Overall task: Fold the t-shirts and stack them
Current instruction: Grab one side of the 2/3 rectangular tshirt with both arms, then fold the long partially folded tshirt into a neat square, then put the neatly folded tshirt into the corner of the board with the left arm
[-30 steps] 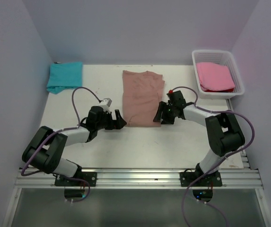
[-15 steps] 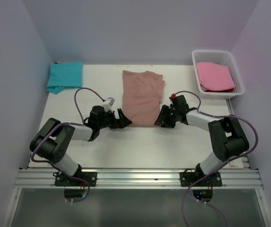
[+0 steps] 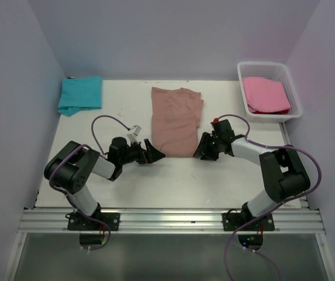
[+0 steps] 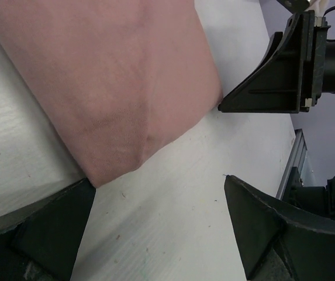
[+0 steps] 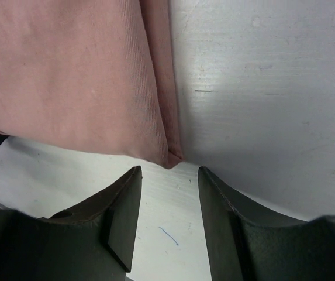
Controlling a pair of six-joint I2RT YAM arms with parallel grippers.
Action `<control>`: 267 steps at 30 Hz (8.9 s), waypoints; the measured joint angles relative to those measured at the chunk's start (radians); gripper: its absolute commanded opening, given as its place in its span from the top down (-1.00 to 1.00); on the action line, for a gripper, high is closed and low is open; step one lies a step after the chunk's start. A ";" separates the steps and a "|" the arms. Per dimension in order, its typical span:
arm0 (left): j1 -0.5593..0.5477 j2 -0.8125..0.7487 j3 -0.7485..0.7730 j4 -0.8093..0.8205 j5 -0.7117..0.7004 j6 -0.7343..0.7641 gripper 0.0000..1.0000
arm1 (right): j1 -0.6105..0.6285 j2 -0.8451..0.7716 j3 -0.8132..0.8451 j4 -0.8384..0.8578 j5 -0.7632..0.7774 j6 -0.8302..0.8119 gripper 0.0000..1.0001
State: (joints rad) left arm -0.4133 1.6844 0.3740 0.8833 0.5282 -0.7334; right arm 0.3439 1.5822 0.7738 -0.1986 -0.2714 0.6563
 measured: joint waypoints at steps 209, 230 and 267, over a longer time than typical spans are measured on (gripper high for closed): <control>0.079 0.064 0.393 -0.483 -0.275 -0.124 -1.00 | -0.101 0.797 0.980 -0.042 -0.348 -0.020 1.00; -0.020 0.273 0.607 -0.422 -0.350 -0.179 -1.00 | -0.075 0.591 0.619 0.104 -0.344 -0.055 1.00; 0.087 0.085 0.583 -0.465 -0.229 -0.089 1.00 | -0.047 0.108 0.417 0.131 -0.393 -0.116 -0.11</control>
State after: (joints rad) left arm -0.3260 1.7695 0.9573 0.4187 0.2996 -0.8219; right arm 0.2970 1.6897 1.1908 -0.0677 -0.6643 0.5400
